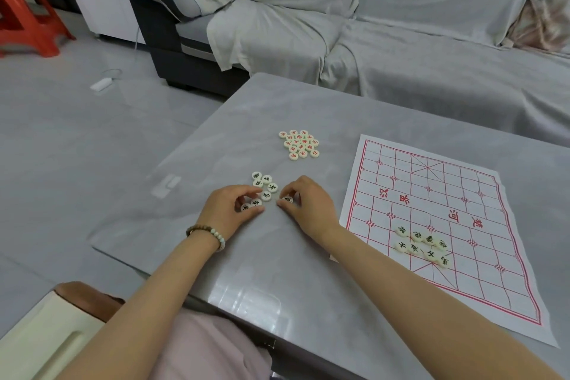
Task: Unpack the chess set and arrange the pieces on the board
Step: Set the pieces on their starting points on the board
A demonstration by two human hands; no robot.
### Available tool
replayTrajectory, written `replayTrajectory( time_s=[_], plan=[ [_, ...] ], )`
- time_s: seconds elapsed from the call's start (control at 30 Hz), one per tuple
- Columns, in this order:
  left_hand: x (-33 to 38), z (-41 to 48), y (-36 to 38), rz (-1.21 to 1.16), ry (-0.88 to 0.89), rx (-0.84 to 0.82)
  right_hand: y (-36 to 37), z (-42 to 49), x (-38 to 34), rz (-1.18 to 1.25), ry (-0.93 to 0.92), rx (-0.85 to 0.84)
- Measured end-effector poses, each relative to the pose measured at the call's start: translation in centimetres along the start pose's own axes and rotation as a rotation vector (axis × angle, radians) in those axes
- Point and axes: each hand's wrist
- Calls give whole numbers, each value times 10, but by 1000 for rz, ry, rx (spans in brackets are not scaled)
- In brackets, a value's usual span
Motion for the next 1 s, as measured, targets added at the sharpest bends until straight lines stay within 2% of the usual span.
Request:
replayTrajectory(
  time_s=[0.2,0.47,0.7,0.9,1.0],
  plan=[
    [8,6,5,62,16,-66,-3,3,-4,-4,-44,-80],
    [1,3,-6,33,-45,27,3,14,-15,24,-68,-93],
    [-4,-2,-11,-55,-59,33,4,16,-14,18,-81,-98],
    [12,-6,3,-117,-33,-9,-20,-8,14,-26,-105,-118],
    [36,-3,23,-138,22,-36,-49,-28,37,-16,-89,-57]
  ],
)
Point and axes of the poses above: each hand's wrist, its own z-axis towards the middle knuckle, its own y-axis out of the palm, x = y × z, and after that the axes turned 3 degrees about -z, right-handed
